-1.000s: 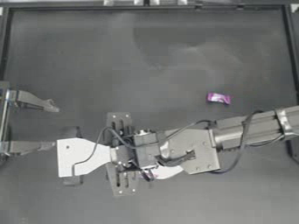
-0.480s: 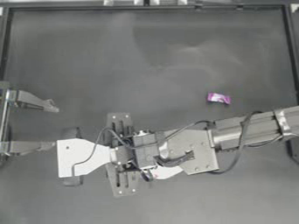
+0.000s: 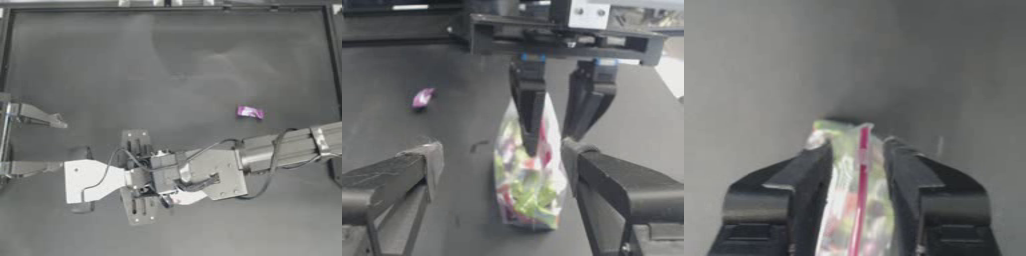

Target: Put candy in bag

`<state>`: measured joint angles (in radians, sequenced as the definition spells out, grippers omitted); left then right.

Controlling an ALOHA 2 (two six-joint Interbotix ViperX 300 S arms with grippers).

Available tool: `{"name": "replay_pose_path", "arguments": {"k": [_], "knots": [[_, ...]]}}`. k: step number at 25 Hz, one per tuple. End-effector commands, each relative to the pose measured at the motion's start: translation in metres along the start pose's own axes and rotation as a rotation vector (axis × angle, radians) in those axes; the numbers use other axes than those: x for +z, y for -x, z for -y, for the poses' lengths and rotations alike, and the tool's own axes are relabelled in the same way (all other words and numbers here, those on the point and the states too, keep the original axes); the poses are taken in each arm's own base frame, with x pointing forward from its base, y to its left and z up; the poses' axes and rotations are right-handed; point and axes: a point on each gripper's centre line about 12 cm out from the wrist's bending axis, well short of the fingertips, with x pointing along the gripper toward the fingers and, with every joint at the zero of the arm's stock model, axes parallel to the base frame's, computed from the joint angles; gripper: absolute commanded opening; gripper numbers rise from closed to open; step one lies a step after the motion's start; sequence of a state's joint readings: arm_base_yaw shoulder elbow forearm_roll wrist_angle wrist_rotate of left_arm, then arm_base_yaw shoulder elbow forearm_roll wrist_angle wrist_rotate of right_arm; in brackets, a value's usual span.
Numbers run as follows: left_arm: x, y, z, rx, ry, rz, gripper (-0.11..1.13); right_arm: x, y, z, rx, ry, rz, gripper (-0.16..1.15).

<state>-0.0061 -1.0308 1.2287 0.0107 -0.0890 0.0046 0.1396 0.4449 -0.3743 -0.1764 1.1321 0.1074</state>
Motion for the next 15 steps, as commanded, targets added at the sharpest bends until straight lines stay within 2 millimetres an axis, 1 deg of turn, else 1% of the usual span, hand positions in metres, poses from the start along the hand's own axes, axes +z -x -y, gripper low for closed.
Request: {"name": "replay_pose_path", "arguments": {"k": [1,7,15], "knots": [[0.0022,-0.0027,0.0,0.0,0.0,-0.002,1.0,0.0082,0.0195,0.0014,0.002,-0.004,0.051,0.6],[0.003,-0.0027,-0.0001,0.0,0.002,0.002,1.0,0.0059,0.0182,0.0029,-0.012,0.0,0.035,0.43],[0.0,-0.0026,0.0,0.0,0.002,-0.02,1.0,0.0056,0.0205,0.0047,-0.038,0.019,0.04,0.11]]}}
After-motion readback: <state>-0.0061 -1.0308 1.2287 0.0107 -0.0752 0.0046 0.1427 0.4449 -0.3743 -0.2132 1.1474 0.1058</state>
